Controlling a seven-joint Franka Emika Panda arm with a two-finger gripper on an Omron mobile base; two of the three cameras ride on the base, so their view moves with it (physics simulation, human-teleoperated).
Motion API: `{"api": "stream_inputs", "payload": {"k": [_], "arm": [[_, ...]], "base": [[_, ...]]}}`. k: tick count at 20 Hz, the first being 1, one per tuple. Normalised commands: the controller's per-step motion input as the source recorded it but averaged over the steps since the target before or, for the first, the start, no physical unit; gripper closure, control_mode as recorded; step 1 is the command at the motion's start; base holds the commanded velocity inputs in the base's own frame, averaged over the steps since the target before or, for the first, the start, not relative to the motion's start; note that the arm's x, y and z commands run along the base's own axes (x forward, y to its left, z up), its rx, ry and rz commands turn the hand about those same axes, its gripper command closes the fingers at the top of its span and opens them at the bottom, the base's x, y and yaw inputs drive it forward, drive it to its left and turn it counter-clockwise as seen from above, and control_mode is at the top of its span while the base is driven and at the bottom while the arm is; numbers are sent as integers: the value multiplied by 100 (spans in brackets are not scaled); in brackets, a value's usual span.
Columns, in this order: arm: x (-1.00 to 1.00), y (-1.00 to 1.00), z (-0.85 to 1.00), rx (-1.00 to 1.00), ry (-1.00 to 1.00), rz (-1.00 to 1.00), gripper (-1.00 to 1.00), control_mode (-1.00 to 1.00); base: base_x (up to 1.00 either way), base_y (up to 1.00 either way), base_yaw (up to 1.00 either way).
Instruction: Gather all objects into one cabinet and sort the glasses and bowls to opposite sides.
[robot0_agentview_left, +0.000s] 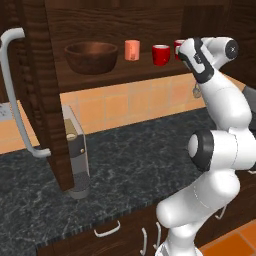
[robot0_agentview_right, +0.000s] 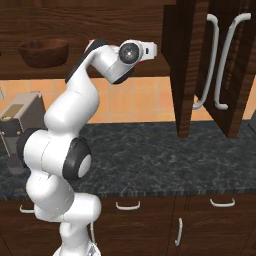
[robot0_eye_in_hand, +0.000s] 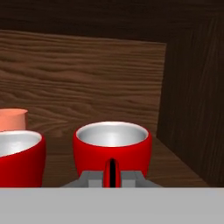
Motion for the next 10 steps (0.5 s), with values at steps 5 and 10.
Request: {"api": "stream_inputs", "payload": {"k": [5,10], "arm": [[12,0,0,0,0,0,100,-100],[19,0,0,0,0,0,-100,-100]], "base": [[0,0,0],[0,0,0]]}}
